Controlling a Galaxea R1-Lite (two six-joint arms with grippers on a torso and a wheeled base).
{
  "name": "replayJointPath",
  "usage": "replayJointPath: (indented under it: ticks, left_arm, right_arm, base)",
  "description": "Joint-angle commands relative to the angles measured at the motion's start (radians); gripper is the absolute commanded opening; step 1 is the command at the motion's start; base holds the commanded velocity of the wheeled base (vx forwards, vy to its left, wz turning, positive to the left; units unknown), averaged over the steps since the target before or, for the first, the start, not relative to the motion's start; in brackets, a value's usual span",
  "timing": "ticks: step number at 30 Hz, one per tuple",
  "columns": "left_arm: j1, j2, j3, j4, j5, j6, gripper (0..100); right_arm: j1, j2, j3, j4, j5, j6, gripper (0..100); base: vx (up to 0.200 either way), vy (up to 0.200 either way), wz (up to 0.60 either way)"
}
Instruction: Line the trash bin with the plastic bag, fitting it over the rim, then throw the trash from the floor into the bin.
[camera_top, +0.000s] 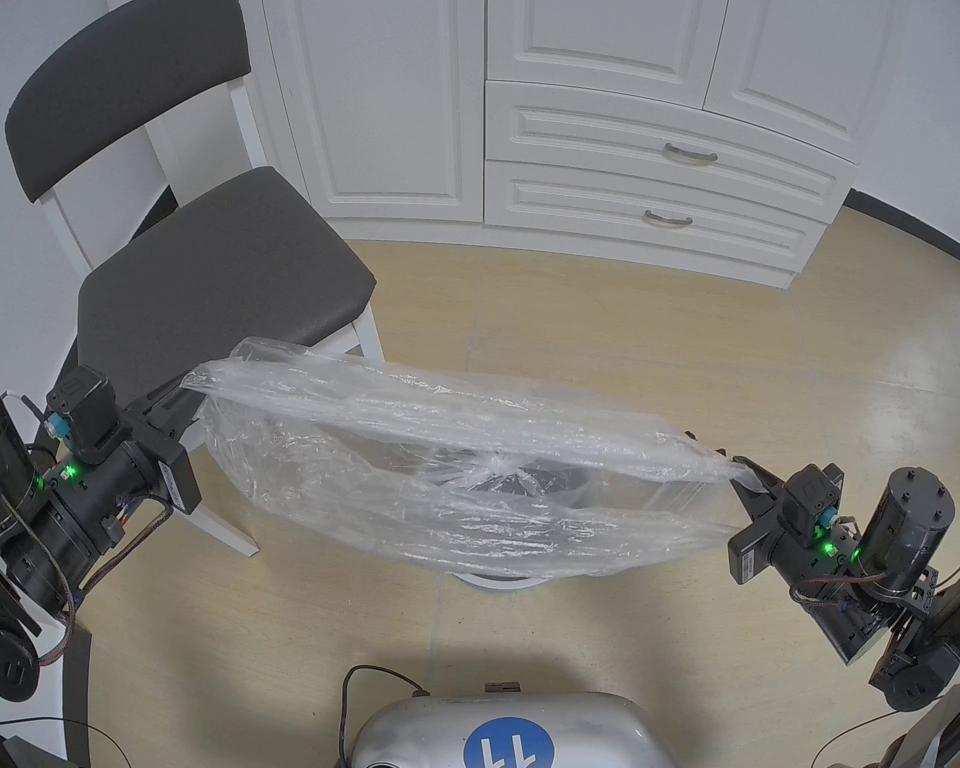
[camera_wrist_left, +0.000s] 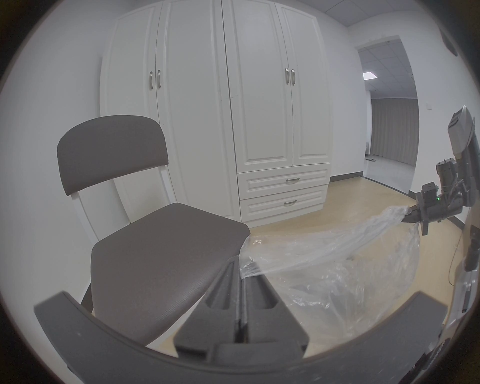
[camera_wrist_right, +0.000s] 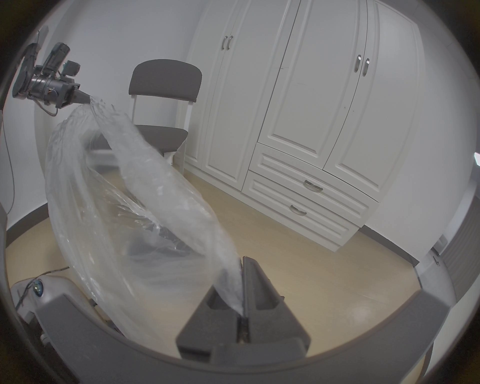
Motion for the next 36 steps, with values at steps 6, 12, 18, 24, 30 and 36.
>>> replayJointPath:
  ticks: [6,12,18,24,30,36]
  left_arm:
    - [0.008,0.017,0.001,0.001,0.003,0.001,0]
    - [0.011,0.025,0.005,-0.002,0.003,0.003,0]
    - [0.035,0.025,0.004,-0.002,0.003,0.004,0]
    - [0.052,0.026,0.002,0.001,0.001,0.004,0]
    - [0.052,0.028,0.007,-0.002,0.001,0.007,0]
    - [0.046,0.031,0.008,-0.003,0.0,0.019,0]
  right_arm:
    - [-0.038,-0.004,0.007,0.0,0.0,-0.015,0]
    - [-0.043,-0.006,0.022,-0.002,0.0,-0.031,0]
    - [-0.064,-0.004,0.042,-0.002,0.002,-0.058,0]
    - [-0.069,-0.004,0.061,-0.002,0.0,-0.078,0]
    - [-0.069,-0.021,0.065,-0.002,0.0,-0.081,0]
    - [-0.066,-0.017,0.058,-0.002,0.0,-0.08,0]
  base:
    - [0.0,0.0,0.0]
    - [0.0,0.0,0.0]
    - [0.0,0.0,0.0]
    - [0.0,0.0,0.0]
    - [0.0,0.0,0.0]
    - [0.0,0.0,0.0]
